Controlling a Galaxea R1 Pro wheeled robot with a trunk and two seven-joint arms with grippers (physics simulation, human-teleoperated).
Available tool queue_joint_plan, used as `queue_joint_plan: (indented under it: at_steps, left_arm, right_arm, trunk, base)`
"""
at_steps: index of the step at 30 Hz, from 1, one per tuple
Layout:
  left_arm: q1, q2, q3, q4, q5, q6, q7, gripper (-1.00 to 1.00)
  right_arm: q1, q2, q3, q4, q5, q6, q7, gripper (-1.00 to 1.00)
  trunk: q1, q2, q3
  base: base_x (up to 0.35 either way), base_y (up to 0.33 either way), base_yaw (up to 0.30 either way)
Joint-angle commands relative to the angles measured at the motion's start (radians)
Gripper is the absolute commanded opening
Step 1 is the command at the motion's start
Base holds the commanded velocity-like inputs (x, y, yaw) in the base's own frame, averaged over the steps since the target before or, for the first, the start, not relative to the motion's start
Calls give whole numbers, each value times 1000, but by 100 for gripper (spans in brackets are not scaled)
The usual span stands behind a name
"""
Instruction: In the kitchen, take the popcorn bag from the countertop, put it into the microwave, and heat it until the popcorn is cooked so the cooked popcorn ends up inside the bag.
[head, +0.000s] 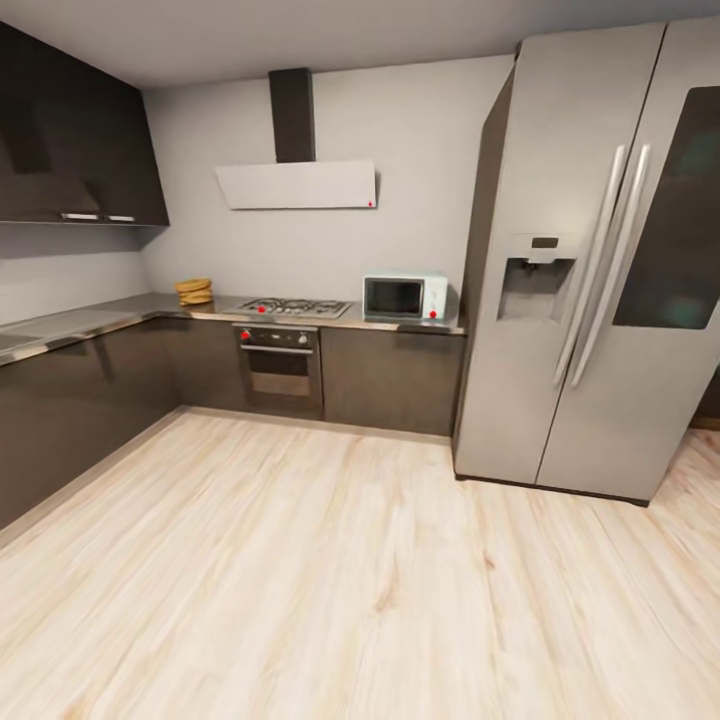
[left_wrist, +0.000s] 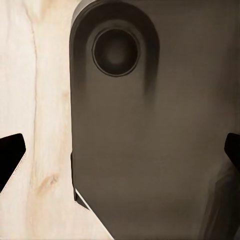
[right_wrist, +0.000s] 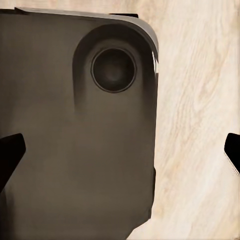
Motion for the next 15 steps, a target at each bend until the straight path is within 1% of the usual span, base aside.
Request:
queue_joint_plan:
  at_steps: [1,15]
  left_arm:
    - [0,0,1,0,3,0,1,100]
    - [0,0,2,-1,3,-1,1,100]
  right_arm:
    - [0,0,1,0,0,-3,-1,100]
    - [0,0,-1,0,0,-3,-1,100]
  trunk:
    - [1,0,-1]
    - [1,0,-1]
  base:
    - [323,0,0]
    - [323,0,0]
